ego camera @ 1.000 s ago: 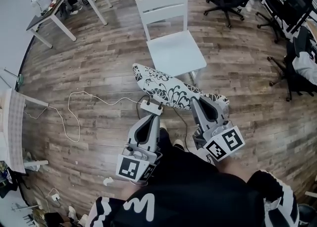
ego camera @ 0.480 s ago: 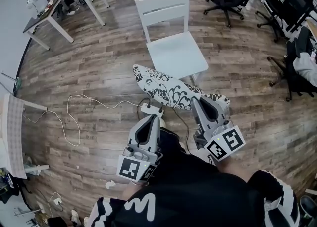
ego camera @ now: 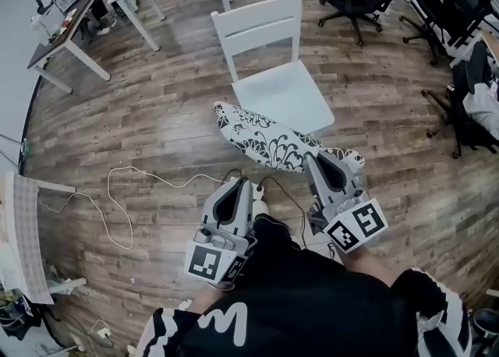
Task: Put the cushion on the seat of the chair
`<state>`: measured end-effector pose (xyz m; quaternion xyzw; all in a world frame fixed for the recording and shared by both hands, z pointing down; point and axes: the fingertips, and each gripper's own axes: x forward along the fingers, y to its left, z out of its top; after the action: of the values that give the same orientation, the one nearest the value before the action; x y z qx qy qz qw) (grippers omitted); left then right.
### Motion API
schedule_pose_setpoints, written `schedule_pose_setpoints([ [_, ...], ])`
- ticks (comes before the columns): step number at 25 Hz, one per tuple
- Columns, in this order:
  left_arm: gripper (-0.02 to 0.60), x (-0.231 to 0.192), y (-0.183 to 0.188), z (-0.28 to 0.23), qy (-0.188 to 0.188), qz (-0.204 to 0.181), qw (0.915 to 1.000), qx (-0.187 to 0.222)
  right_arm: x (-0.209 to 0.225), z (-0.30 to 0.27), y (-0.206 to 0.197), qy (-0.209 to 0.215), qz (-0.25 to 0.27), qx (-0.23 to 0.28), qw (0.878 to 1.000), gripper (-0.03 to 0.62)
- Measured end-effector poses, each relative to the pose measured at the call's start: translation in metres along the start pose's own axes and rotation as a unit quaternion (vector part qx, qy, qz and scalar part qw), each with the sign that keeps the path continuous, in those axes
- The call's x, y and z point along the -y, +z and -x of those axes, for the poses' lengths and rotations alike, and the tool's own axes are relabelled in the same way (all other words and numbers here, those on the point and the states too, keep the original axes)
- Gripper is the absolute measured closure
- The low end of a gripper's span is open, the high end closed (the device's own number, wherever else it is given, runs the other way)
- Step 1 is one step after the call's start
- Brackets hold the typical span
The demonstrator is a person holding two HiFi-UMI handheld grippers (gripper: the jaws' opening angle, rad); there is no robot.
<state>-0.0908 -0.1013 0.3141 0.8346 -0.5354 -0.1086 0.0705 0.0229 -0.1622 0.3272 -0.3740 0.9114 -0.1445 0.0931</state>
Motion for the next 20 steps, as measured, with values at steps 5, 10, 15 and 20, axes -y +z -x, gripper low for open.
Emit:
schedule_pose_setpoints([
  [5,0.575,-0.036,0.003,-0.025,-0.004,-0.008,0.9999,-0.009,0.01,-0.04,-0.002,-0.004,-0.001,-0.001,1.0,0.559],
  [10,0.575,-0.065,0.005,-0.051,-0.018,0.003,0.9997,-0.014,0.022,-0.075,-0.006,-0.014,0.001,-0.007,1.0,0.559],
  [15,0.575,-0.092,0.0,-0.064,-0.017,-0.006,0.9992,-0.036,0.032,-0.1,-0.008,-0.024,0.005,-0.011,1.0,0.559],
  [20,0.575,-0.107,-0.01,-0.072,-0.014,-0.008,0.9983,-0.056,0.044,-0.11,-0.021,-0.034,0.003,-0.025,0.999,0.559],
])
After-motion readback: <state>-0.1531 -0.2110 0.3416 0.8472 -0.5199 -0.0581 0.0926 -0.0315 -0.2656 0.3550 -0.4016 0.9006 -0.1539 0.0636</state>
